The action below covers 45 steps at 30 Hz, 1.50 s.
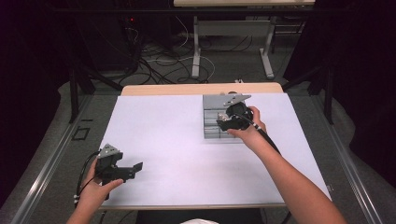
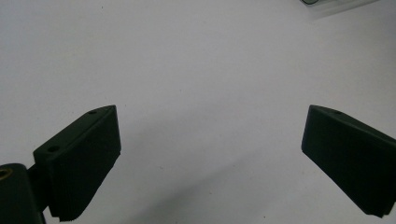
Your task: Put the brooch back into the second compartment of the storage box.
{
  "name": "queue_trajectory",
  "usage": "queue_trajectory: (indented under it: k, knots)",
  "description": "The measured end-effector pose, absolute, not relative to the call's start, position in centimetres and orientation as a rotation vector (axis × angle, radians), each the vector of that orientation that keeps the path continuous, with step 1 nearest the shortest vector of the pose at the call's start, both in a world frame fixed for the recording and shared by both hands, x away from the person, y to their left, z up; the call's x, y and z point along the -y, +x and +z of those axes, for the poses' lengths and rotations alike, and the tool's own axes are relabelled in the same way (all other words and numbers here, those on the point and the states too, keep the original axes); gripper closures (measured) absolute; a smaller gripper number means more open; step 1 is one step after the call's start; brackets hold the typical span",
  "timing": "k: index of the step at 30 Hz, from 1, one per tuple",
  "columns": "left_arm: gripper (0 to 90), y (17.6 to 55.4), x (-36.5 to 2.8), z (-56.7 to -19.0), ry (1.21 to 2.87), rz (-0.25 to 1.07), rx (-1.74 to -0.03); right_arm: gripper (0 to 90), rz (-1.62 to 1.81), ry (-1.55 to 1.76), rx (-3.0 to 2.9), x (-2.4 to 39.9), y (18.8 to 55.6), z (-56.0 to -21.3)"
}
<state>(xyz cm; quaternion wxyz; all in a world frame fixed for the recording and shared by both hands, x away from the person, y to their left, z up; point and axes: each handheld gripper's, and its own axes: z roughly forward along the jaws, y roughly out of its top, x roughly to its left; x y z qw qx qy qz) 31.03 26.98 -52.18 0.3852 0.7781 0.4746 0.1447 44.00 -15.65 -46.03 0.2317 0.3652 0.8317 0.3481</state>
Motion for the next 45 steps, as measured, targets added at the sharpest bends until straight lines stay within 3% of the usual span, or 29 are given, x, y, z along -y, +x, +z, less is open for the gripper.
queue_trajectory:
  k: [7, 22, 45]
  knots:
    - [4.5, 31.0, -26.9, -52.2, 1.975, 0.379, -1.211, 21.7, 0.963, 0.997, -2.308, 15.5, 42.5, -45.5]
    - [4.5, 31.0, -26.9, -52.1, 1.986, 0.377, -1.203, 15.3, 1.092, 1.042, -2.308, 17.1, 39.7, -46.8]
    - [4.5, 31.0, -26.9, -52.1, 1.975, 0.384, -1.209, 14.9, 1.169, 1.118, -2.221, 21.9, 34.5, -49.7]
